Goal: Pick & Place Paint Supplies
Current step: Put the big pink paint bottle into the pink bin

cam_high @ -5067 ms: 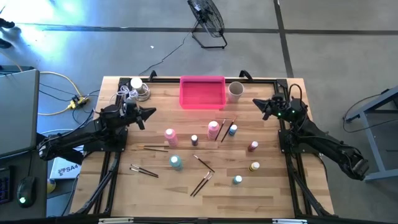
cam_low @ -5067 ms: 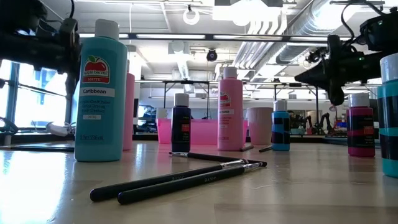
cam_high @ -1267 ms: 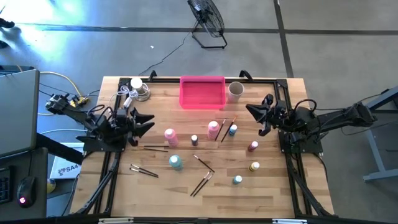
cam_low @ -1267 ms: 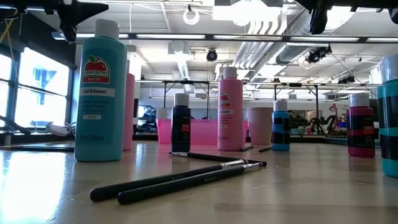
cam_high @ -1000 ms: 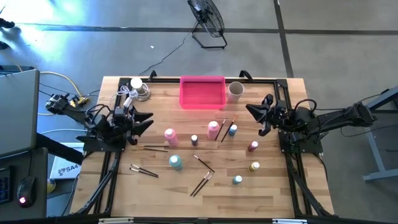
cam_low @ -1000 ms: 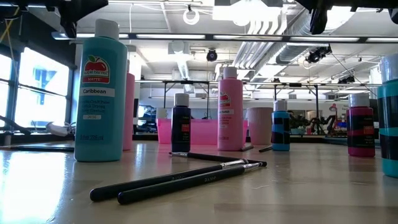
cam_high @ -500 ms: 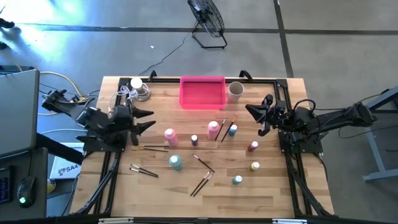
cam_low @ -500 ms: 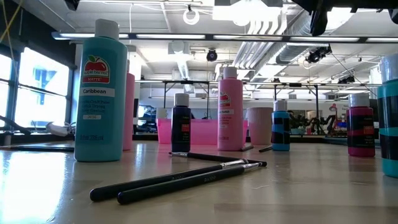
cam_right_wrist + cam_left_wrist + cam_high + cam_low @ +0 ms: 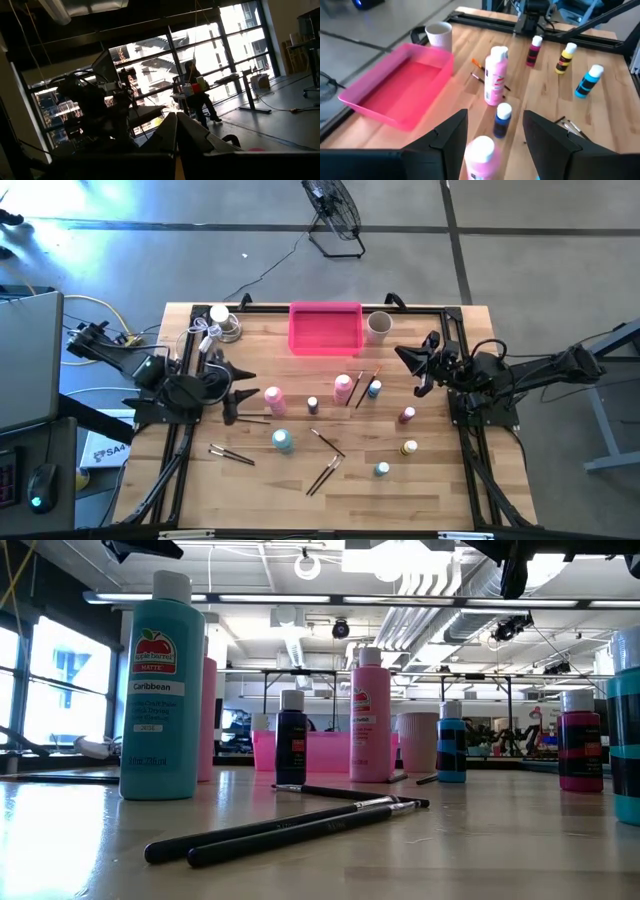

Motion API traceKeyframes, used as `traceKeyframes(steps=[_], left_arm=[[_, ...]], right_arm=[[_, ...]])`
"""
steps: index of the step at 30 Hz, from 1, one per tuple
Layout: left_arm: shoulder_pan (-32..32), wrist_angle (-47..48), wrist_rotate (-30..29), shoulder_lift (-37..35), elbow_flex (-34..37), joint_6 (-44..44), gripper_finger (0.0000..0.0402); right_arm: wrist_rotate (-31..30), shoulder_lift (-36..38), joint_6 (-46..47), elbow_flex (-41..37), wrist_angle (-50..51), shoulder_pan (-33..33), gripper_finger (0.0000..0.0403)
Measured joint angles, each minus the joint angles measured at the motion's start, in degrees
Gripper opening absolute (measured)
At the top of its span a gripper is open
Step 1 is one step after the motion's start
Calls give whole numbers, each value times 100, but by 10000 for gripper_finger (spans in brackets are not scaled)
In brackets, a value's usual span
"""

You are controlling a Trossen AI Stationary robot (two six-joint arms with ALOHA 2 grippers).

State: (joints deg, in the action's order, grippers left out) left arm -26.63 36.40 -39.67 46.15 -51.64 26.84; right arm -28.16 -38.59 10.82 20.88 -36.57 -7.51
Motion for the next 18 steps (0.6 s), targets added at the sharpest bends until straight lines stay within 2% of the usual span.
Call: traceKeyframes(steps=[11,18], left_arm=[[-1,294,404,13,-2,782,189],[-1,406,433,282,-2,815,189]], right_arm=[[0,0,-12,0,-1,0,2],[-2,0,-15,0,12,0,2]])
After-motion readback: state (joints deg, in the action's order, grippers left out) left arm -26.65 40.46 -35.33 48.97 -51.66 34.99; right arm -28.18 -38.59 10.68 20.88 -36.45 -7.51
